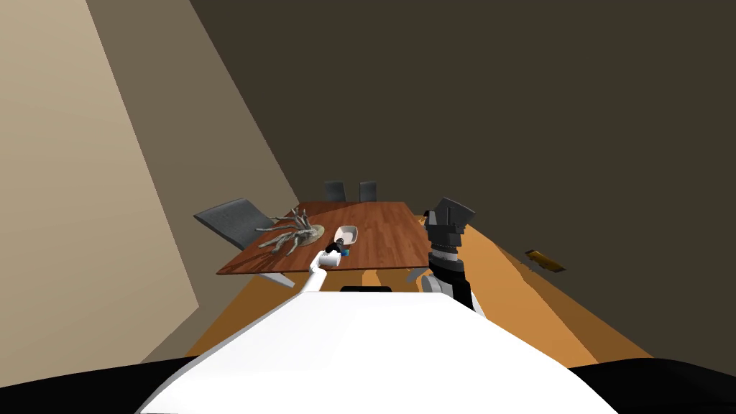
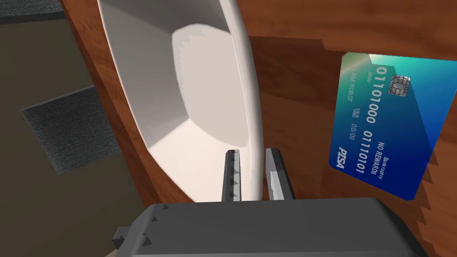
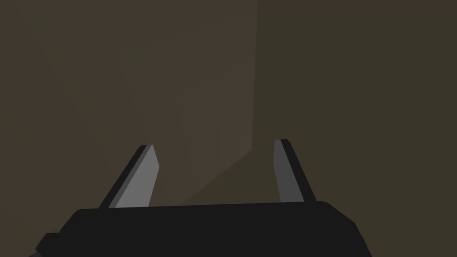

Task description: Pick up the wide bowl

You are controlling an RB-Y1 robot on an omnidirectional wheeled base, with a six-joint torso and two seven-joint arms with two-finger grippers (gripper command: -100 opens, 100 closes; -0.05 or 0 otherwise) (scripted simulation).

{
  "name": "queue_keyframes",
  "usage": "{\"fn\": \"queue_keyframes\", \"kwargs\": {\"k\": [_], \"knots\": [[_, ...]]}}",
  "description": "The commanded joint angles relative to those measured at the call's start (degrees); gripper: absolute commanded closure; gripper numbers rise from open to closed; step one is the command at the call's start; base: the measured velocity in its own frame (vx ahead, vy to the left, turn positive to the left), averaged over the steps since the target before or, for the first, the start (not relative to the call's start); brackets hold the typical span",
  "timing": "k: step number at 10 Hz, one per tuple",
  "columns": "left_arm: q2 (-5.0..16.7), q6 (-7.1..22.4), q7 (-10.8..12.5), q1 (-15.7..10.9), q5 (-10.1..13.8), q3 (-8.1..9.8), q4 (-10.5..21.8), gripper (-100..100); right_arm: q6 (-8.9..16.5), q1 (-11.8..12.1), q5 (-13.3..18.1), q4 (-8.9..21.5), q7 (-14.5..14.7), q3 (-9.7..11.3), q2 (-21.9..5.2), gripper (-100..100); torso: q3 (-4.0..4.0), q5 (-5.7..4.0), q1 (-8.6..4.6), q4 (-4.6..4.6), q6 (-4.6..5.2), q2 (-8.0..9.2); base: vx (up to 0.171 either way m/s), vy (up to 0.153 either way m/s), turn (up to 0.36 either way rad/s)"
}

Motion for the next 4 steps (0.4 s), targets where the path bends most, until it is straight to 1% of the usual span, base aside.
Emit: {"fn": "queue_keyframes", "kwargs": {"k": [1, 2, 3, 4], "knots": [[0.05, 1.37, 0.05, 0.05, 0.01, -0.15, -1.59, 100, 0.00, 0.00, 0.00, 0.00, 0.00, 0.00, 0.00, 0, 0.00, 0.00, 0.00, 0.00, 0.00, 0.00, -0.047, 0.001, 0.003], [0.07, 2.49, 0.12, 0.10, 0.00, -0.26, -2.72, 100, 0.00, 0.00, 0.00, 0.00, 0.00, 0.00, 0.00, 0, 0.09, -0.01, 0.00, 0.04, 0.00, 0.16, -0.086, 0.003, 0.006], [0.06, 1.68, 0.07, 0.07, 0.01, -0.18, -2.04, 100, 0.00, -0.01, 0.00, 0.00, 0.00, 0.00, 0.00, 0, 0.19, -0.01, -0.01, 0.07, -0.01, 0.33, -0.039, 0.001, -0.001], [0.05, 1.96, 0.08, 0.08, 0.00, -0.20, -2.18, 0, 0.00, -0.01, 0.00, 0.00, 0.00, 0.00, 0.00, 0, 0.16, -0.02, -0.01, 0.07, -0.01, 0.24, -0.007, 0.000, 0.001]]}}
